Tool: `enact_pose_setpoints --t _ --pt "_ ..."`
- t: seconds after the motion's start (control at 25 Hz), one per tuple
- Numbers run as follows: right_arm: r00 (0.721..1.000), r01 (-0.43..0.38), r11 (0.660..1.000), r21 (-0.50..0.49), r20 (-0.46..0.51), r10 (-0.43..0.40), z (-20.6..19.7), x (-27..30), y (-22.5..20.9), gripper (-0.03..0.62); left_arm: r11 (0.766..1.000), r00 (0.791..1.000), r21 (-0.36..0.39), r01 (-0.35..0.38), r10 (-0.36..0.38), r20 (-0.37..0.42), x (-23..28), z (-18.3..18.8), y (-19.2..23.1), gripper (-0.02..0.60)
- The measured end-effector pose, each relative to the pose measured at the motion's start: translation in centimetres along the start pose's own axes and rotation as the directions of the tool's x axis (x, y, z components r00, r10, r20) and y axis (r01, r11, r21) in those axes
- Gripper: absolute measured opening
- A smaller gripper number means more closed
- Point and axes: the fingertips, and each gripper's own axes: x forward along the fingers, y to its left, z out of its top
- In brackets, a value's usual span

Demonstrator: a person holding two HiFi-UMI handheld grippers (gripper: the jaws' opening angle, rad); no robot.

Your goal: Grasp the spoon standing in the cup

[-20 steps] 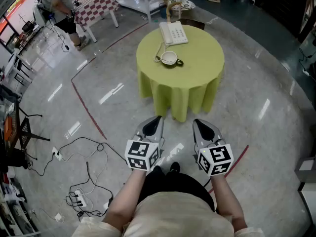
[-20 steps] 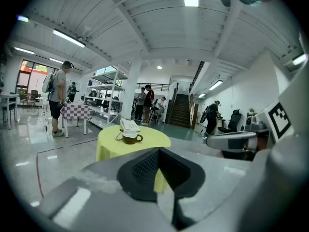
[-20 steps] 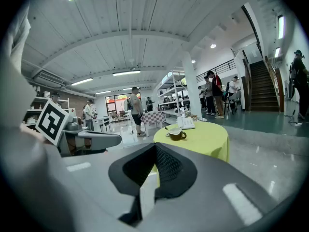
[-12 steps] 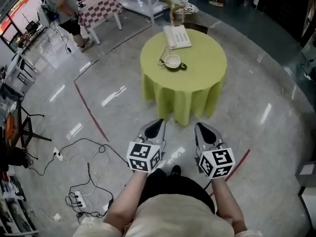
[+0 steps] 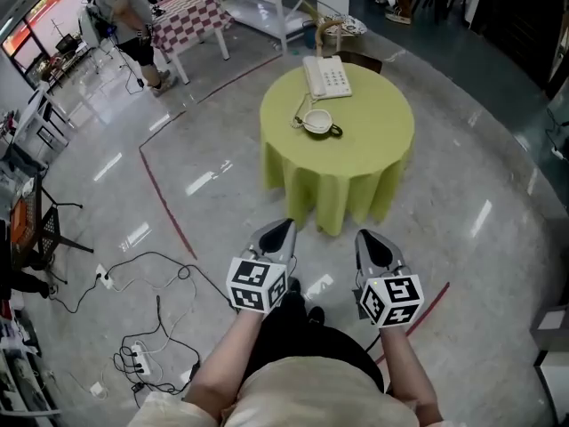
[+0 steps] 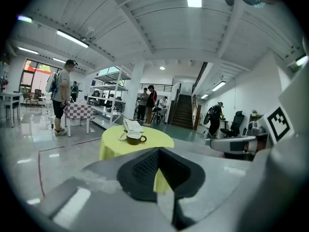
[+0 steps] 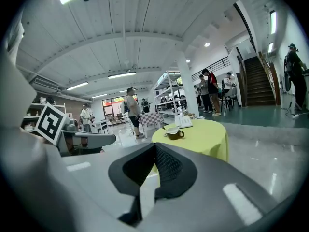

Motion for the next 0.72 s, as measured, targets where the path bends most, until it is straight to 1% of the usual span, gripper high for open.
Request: enact_pose_setpoints --t 0.08,0.2,0.28,0.52,0.56,0.72 --pt "1.0 -0.005 1.0 0.001 -0.002 0.005 0.0 0.4 0.0 0.002 1.0 1.0 -0.003 0.008 -0.008 0.012 0.2 0.3 0.3 0.002" --pt "1.0 -0.001 1.0 0.005 -0.006 0.001 0.0 1.0 -0.2 0.002 1.0 1.0 0.0 0.0 0.0 0.024 0.8 0.9 1.1 0.003" --pt "1.0 0.004 1.0 0.012 -0.012 -0.004 -0.1 1.5 -0.6 0.002 1.0 1.0 -0.002 -0.007 0.007 0.021 1.4 0.9 1.7 0.053" --pt "1.0 0.018 1.0 0.023 -0.024 -0.017 0.6 3.2 -1.6 0.002 1.0 1.0 -0.019 -0.023 0.023 0.008 3.5 1.6 3.8 0.064" --pt "1.0 0.016 1.0 0.023 -0.024 -0.016 0.8 3.7 -1.7 0.002 1.0 1.0 -0.017 -0.024 0.024 0.004 4.0 1.7 4.2 0.075" --pt "0.999 0.021 0.999 0.03 -0.035 -0.02 0.9 6.1 -2.8 0.002 1.0 1.0 -0.025 -0.02 0.019 -0.015 6.6 1.5 5.6 0.083"
